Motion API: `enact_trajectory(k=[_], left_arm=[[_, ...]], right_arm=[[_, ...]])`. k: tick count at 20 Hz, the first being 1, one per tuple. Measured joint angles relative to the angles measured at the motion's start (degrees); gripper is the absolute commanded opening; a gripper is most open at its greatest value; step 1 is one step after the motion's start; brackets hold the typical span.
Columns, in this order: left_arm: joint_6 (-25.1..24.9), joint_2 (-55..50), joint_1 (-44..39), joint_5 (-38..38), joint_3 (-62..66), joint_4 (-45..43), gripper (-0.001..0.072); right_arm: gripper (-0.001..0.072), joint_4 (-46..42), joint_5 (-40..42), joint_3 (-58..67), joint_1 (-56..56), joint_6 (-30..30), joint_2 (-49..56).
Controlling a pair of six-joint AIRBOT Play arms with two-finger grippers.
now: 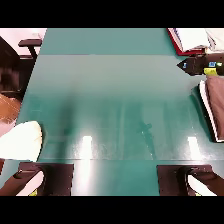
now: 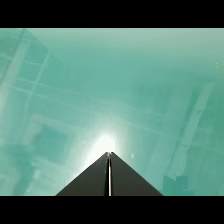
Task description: Fold the shirts.
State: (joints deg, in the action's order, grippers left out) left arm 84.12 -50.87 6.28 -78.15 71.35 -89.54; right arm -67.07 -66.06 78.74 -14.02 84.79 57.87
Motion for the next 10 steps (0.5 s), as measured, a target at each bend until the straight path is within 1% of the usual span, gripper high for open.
enact_trajectory(k=[1, 4, 7, 9, 10], left_arm=[[0.02, 0.96, 2.29, -0.76, -4.46, -1.18, 0.0606], [-0.02, 2.49, 7.17, -0.26, -16.59, -3.21, 0.0606], [0.00, 3.10, 9.49, 4.17, -26.75, -4.44, 0.0605], [0.48, 3.28, 10.16, 6.97, -31.34, -5.11, 0.0604], [0.90, 3.37, 10.36, 7.89, -32.79, -5.35, 0.0572]], right_arm=[[0.0014, 0.00, -0.04, 0.00, 0.00, 0.00, 0.00], [0.0014, 0.00, -0.09, 0.00, 0.00, 0.00, 0.00], [0.0014, 0.00, -0.11, 0.00, 0.00, 0.00, 0.00], [0.0014, 0.00, -0.11, 0.00, 0.00, 0.00, 0.00], [0.0014, 0.00, -0.09, 0.00, 0.00, 0.00, 0.00]])
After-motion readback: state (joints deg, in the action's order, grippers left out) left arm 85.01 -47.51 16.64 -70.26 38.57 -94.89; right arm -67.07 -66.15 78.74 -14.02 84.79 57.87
